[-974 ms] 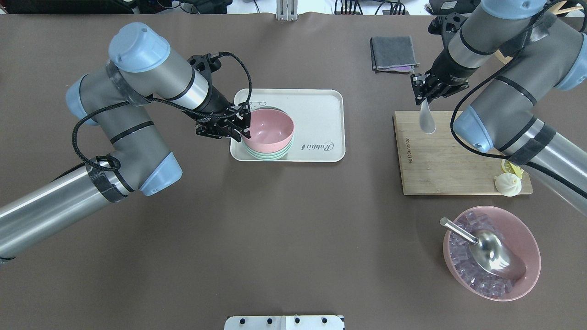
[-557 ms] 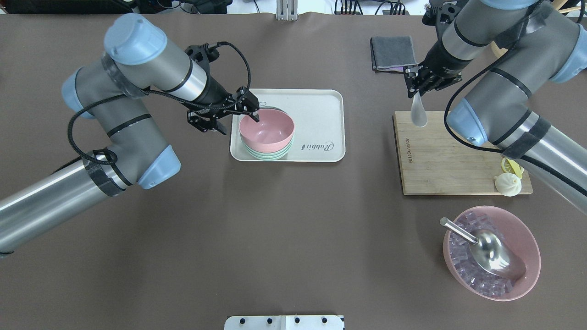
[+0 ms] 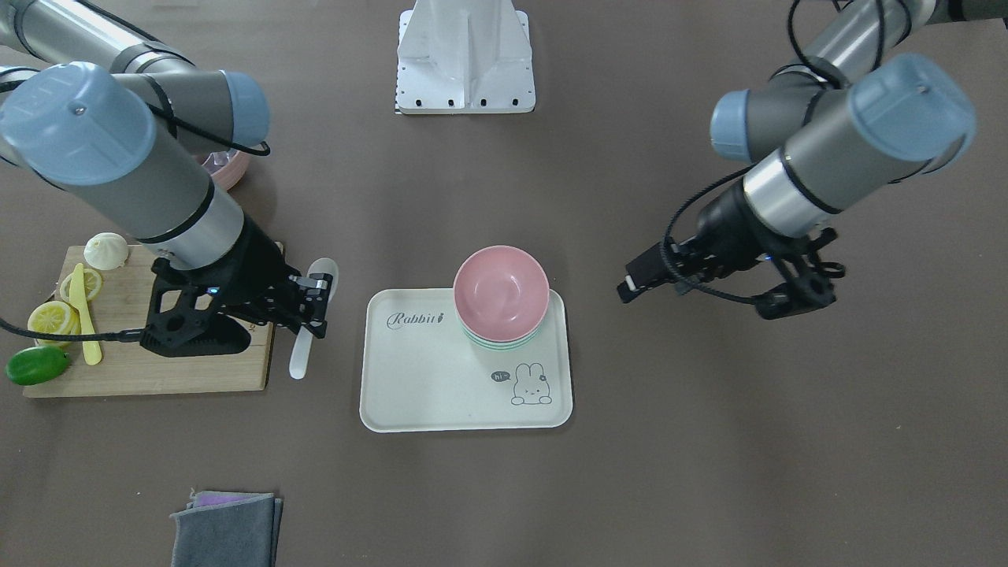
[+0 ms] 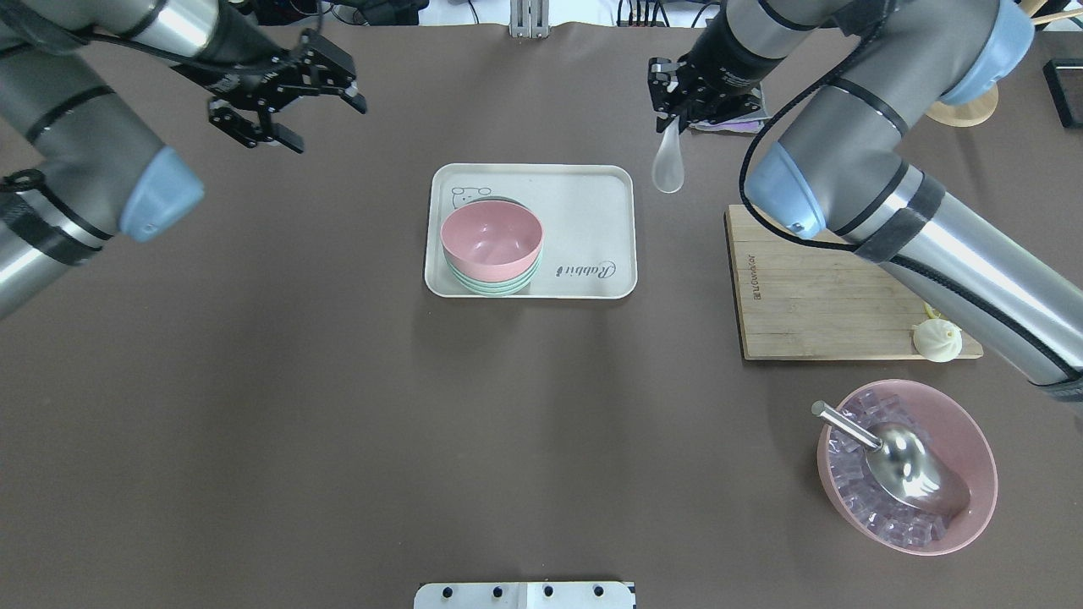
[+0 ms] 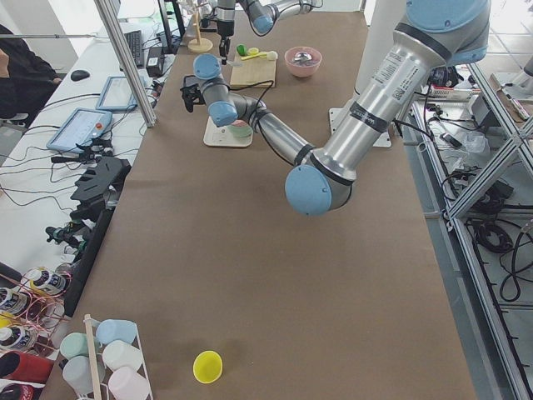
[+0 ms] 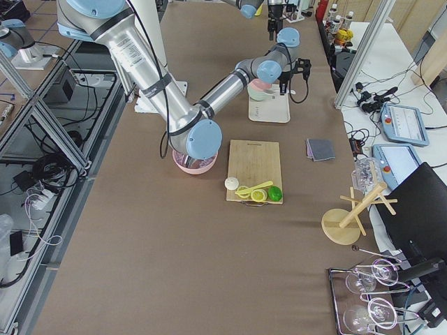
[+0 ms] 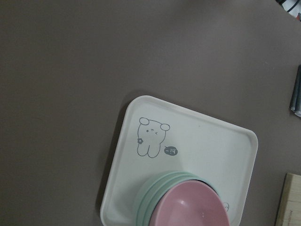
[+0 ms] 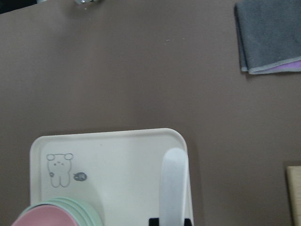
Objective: Stack pink bowl on green and place spoon
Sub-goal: 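Lower the white spoon into the pink bowl and open the right gripper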
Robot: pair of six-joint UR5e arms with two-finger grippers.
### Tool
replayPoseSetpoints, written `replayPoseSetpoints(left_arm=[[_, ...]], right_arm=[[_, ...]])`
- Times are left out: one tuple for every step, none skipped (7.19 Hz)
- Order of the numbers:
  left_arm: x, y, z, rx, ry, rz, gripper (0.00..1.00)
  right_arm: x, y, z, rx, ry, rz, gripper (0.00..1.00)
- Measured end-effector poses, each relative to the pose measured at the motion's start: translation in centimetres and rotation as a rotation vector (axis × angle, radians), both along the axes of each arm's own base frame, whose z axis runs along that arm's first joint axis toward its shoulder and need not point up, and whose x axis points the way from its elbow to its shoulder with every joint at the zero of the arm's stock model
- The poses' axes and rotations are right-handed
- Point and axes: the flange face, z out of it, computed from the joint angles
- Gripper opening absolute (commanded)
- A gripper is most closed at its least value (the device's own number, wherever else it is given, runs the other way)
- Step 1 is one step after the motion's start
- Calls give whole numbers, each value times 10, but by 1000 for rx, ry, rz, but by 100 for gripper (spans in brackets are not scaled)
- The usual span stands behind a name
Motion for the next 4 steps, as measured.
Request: replayPoseSetpoints(left_arm=[[-45, 6, 31, 31, -20, -25, 98], [-77, 14, 62, 60, -47, -37, 98], [-97, 21, 88, 84, -72, -38, 98], [-109, 26, 106, 105, -91, -35, 98]], right_arm=[[-34, 0, -17, 6, -47, 46, 0], [-71, 3, -32, 13, -85, 95, 0], [-104, 12, -50, 18, -114, 131, 0], [-128, 24, -63, 23, -130, 152, 0]])
